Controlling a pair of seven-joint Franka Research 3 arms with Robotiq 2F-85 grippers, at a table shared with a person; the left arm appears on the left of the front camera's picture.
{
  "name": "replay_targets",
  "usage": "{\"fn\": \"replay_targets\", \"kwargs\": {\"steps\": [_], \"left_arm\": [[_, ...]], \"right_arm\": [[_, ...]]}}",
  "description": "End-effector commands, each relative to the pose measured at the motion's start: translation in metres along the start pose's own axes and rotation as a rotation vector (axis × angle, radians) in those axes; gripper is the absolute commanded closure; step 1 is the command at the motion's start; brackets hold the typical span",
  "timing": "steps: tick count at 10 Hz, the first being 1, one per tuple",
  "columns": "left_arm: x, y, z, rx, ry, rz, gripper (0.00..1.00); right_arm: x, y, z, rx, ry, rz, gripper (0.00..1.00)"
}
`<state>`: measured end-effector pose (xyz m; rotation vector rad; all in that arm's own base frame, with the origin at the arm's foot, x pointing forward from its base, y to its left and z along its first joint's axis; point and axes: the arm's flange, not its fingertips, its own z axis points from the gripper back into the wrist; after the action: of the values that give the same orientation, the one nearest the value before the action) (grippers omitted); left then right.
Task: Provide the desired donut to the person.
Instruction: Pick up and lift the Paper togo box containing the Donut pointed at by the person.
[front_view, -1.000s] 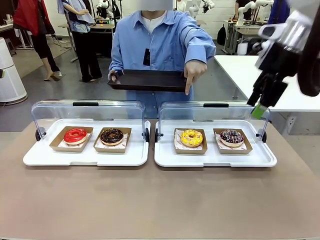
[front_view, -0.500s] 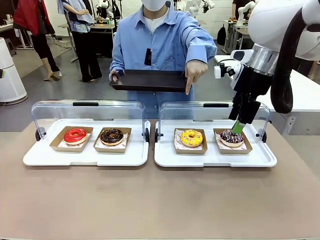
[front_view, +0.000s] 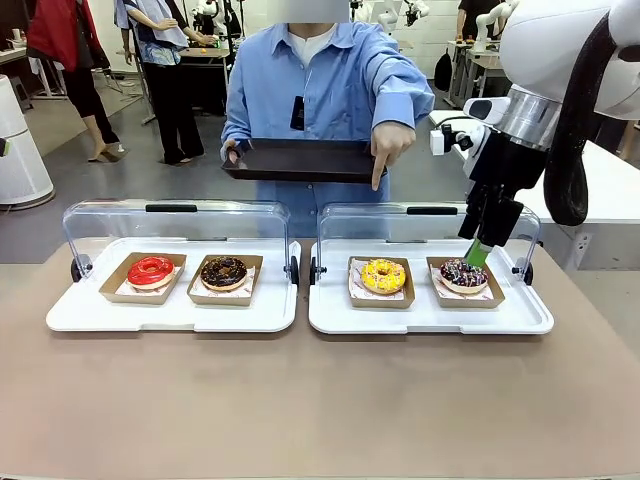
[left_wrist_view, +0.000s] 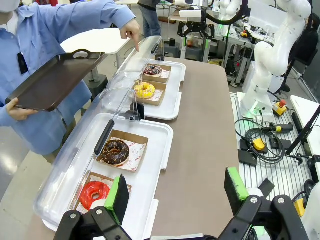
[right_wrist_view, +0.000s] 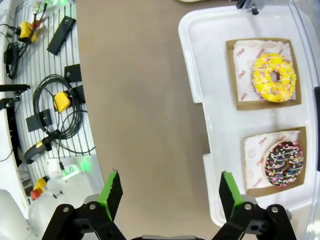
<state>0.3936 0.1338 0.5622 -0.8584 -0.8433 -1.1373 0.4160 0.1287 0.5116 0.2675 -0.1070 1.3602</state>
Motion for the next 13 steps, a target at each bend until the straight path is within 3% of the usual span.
{"fn": "replay_targets", "kwargs": {"steps": [1,3,5,7,10,13], "left_arm": [[0.001,0.000,0.002,-0.005,-0.008,-0.009,0.00],[0.001,0.000,0.002,-0.005,-0.008,-0.009,0.00],[0.001,0.000,0.002,-0.005,-0.008,-0.009,0.00],[0.001,0.000,0.002,-0.005,-0.008,-0.009,0.00],[0.001,0.000,0.002,-0.005,-0.008,-0.009,0.00],[0.001,0.000,0.002,-0.005,-0.008,-0.009,0.00]], "right_arm": [[0.002,0.000,-0.002,0.000,0.008,-0.003,0.00],[0.012,0.009,0.000,-0.061,0.041,0.050,0.00],[0.053,0.019,-0.019,-0.159,0.122,0.125,0.00],[0.085,0.017,-0.046,-0.180,0.158,0.152,0.00],[0.106,-0.006,-0.100,-0.239,0.193,0.167,0.00],[0.111,-0.038,-0.136,-0.178,0.168,0.165,0.00]]}}
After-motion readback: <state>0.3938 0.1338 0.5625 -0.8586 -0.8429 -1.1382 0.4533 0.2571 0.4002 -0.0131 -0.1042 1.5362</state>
